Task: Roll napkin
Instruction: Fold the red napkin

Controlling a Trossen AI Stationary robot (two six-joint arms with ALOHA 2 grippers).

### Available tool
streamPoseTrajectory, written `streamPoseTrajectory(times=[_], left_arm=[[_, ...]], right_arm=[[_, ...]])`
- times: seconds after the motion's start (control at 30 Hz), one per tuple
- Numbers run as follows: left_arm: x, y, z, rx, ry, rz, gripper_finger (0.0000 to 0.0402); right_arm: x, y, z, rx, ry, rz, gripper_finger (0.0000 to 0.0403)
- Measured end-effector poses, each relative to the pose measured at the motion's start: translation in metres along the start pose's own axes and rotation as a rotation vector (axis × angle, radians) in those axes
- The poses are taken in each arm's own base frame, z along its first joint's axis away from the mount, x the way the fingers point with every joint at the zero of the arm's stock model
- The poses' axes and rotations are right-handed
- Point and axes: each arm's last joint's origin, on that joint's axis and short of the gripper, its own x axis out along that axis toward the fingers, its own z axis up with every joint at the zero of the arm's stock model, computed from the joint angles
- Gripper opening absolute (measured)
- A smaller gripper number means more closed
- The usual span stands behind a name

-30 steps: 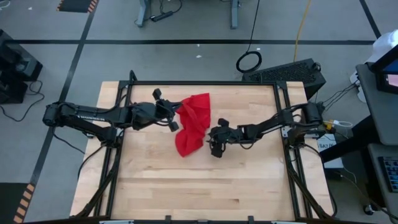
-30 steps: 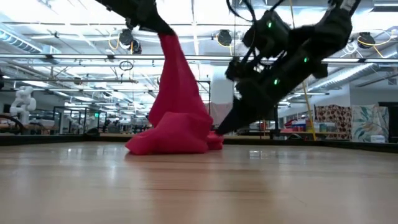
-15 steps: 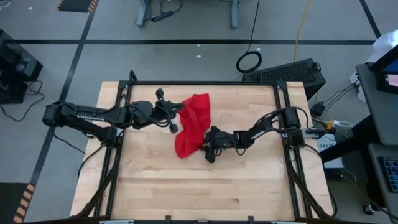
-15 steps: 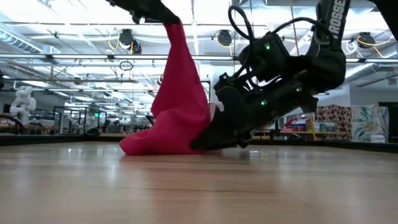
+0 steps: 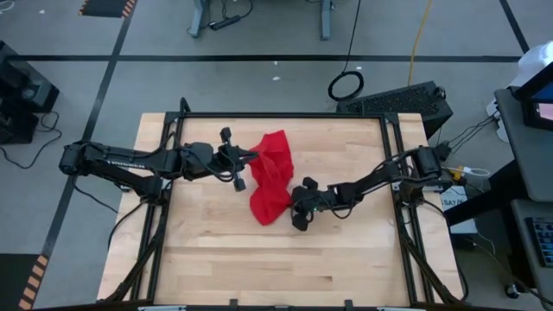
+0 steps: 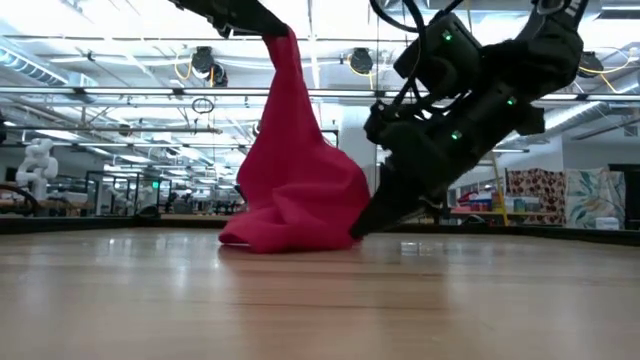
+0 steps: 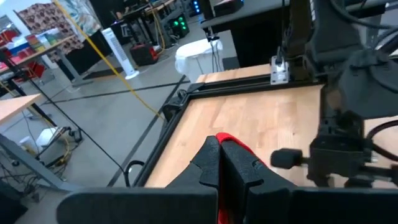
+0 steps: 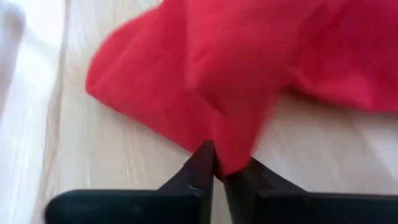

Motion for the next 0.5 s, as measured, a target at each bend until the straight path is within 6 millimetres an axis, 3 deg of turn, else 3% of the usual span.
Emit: streamPoseTrajectory(times=[0.3, 0.5], left_arm=[[0.0003, 0.0005, -0.0030, 0.008, 0.030, 0.006, 0.0002], [0.0006, 0.0061, -0.0002, 0.043, 0.023, 0.124, 0.0002]], right_arm=[[-0.0030, 0.0025, -0.0084, -0.049, 0.062, -0.044, 0.0142], [-0.0047, 0.0000, -0.0098, -0.103, 0.095, -0.065, 0.0170]])
